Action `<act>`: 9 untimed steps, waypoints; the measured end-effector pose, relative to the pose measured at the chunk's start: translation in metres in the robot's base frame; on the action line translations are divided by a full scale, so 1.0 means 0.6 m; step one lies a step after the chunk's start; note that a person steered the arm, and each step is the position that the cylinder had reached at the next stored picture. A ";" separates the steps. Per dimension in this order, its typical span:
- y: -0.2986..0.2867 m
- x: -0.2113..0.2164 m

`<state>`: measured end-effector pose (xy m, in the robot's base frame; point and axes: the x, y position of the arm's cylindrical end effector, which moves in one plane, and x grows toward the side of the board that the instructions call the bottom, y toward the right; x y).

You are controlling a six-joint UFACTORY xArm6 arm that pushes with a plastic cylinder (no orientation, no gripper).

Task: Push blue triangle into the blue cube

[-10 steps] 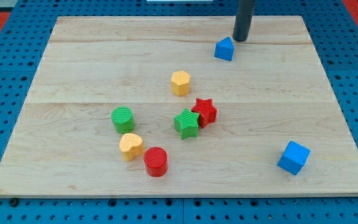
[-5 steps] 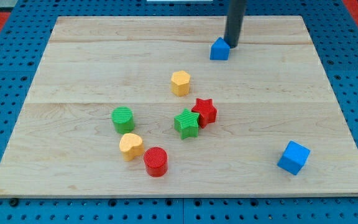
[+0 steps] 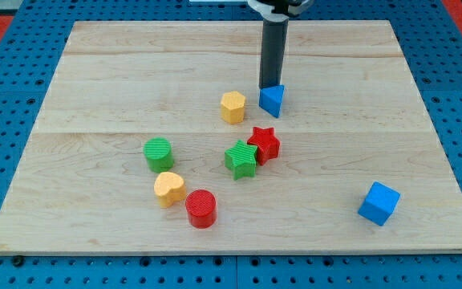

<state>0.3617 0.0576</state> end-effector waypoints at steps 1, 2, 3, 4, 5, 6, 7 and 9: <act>0.008 0.033; 0.007 0.076; 0.017 0.105; 0.017 0.145; 0.016 0.183; 0.016 0.219; 0.085 0.221; -0.012 0.204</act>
<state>0.4841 0.0506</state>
